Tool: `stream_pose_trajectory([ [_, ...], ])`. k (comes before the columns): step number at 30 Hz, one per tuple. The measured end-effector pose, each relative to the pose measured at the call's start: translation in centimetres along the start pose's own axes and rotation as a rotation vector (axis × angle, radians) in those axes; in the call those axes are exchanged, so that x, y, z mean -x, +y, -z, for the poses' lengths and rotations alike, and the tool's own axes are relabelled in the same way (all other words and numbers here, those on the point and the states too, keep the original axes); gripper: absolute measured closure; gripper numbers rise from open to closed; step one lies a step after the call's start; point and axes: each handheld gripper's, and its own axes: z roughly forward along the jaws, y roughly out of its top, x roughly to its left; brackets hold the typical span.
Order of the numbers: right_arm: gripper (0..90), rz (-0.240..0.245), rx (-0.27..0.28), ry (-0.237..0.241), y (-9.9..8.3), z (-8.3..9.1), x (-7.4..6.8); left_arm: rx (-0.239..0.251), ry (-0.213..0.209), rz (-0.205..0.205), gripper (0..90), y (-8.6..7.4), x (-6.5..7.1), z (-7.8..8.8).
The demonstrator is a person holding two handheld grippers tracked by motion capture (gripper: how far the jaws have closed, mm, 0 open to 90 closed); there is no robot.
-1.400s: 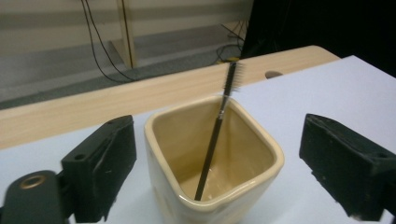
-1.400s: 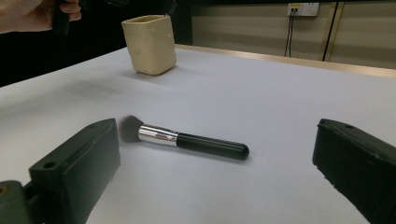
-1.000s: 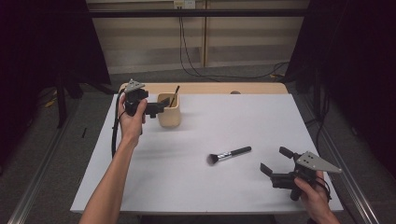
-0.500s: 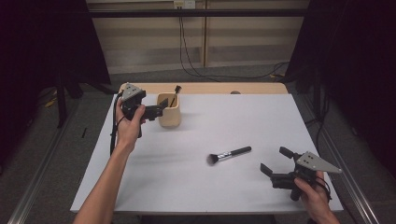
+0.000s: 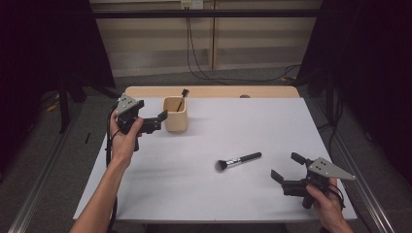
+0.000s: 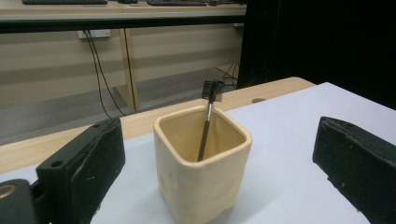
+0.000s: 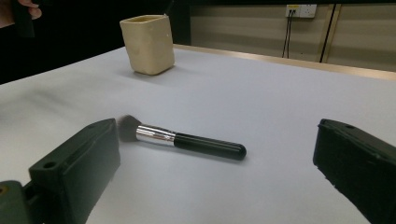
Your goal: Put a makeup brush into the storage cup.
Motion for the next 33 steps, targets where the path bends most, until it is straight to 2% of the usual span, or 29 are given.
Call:
stream_pose_trajectory([
  [16, 0.0, 0.005, -0.004, -0.001, 0.0, 0.0, 0.0, 0.012, 0.02, 0.0, 2.3, -1.8, 0.6, 3.0],
  [19, 0.0, 0.005, -0.005, 0.0, 0.0, -0.1, 0.0, 0.006, 0.046, -0.023, 2.1, -2.1, 0.8, 3.5],
  [20, 0.0, 0.007, -0.007, -0.001, 0.0, -0.1, 0.0, 0.01, 0.041, -0.022, 2.1, -2.2, 0.9, 3.7],
  [23, 0.0, 0.004, -0.005, -0.002, 0.0, -0.1, 0.0, 0.02, 0.039, -0.014, 2.1, -2.8, 1.0, 4.4],
  [25, 0.0, 0.006, -0.007, -0.004, 0.0, -0.1, 0.0, 0.038, 0.031, 0.012, 2.1, -3.4, 1.1, 4.9],
  [30, 0.0, 0.005, -0.007, -0.004, 0.0, -0.1, 0.0, 0.034, 0.037, 0.033, 2.7, -4.7, 1.5, 6.0],
  [33, 0.0, 0.007, -0.005, -0.004, 0.0, 0.0, 0.0, 0.031, 0.036, 0.028, 3.1, -5.1, 1.7, 6.8],
])
